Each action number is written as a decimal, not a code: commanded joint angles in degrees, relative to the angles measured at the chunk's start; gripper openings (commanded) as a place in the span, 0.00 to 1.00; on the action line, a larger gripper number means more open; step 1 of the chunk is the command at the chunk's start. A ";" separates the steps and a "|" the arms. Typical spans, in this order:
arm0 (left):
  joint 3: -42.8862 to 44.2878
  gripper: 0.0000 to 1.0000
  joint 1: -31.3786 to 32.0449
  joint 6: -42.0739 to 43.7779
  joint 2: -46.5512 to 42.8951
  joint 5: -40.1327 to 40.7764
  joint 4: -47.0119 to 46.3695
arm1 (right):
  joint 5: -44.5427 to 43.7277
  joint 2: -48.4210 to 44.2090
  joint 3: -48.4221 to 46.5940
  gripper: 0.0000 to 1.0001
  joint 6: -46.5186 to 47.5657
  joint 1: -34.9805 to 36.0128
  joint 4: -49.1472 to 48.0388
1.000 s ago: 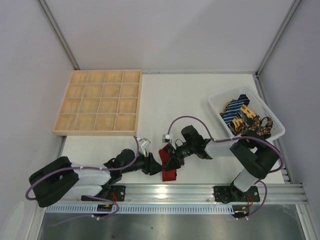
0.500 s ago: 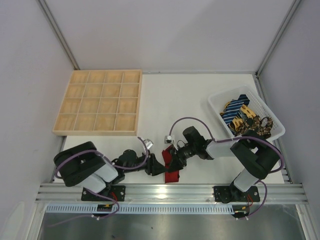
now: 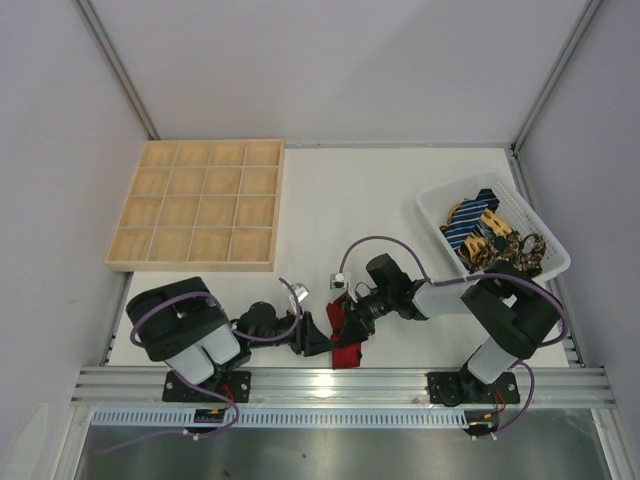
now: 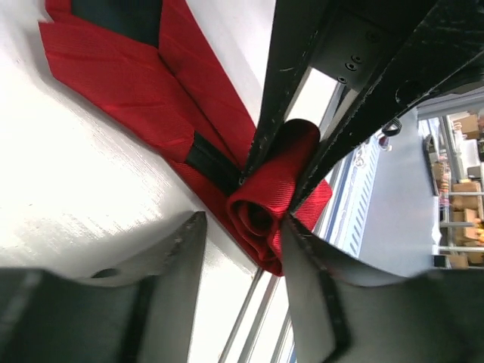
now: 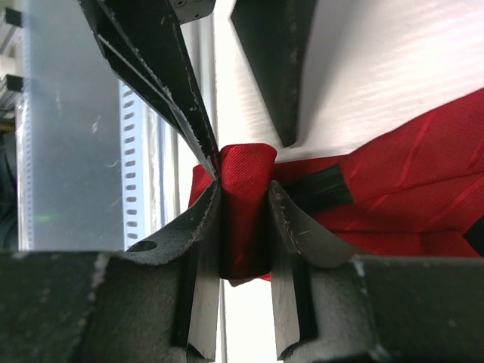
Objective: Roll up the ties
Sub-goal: Roll the tie
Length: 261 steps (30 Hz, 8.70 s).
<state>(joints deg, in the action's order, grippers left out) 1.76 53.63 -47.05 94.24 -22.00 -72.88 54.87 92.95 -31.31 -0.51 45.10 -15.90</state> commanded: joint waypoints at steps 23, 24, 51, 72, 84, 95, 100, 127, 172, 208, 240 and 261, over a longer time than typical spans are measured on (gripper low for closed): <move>-8.26 0.61 0.87 9.08 -27.09 3.27 11.18 | 1.64 -2.60 -1.03 0.00 0.34 1.04 -6.25; -8.52 0.61 0.87 9.08 -27.26 3.28 11.18 | 1.73 -2.68 -0.86 0.00 0.42 1.13 -6.42; -14.33 0.44 0.87 2.84 -1.85 -0.06 -24.77 | 0.50 -5.23 -0.24 0.00 0.34 1.39 -5.19; -12.31 0.69 0.78 10.05 -48.27 5.39 28.15 | 0.23 -10.33 0.20 0.00 1.48 0.34 -5.28; -13.18 0.61 0.78 8.11 -30.16 0.82 10.22 | -0.29 -12.17 1.25 0.00 1.04 0.42 -4.40; -11.87 0.70 0.78 9.78 -36.84 1.78 19.88 | -0.29 -12.97 2.57 0.00 0.78 0.78 -5.89; -10.20 0.72 0.78 10.31 -32.02 1.44 20.25 | -0.38 -13.14 2.83 0.00 -0.36 0.86 -6.34; -11.69 0.58 1.39 8.63 -29.05 0.38 6.58 | -0.56 -13.58 2.92 0.00 0.42 0.86 -4.93; -6.51 0.00 1.39 8.02 -18.47 -3.93 6.78 | -30.27 -25.44 2.04 0.73 -14.69 2.27 7.29; 8.52 0.00 0.52 3.90 -12.77 -4.11 32.98 | -46.88 -5.23 -3.41 0.11 -21.64 2.09 13.97; 27.77 0.00 -5.11 6.79 -13.99 -7.97 70.06 | -43.45 -6.20 -4.72 0.20 -14.87 3.85 11.07; 38.32 0.00 -8.45 13.47 -5.29 -12.98 83.59 | -52.50 -28.08 -5.50 0.67 5.26 3.94 15.63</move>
<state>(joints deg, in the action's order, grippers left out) 37.28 45.93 -36.75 88.18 -34.70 5.74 4.03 67.40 -34.46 -0.49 48.80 -1.54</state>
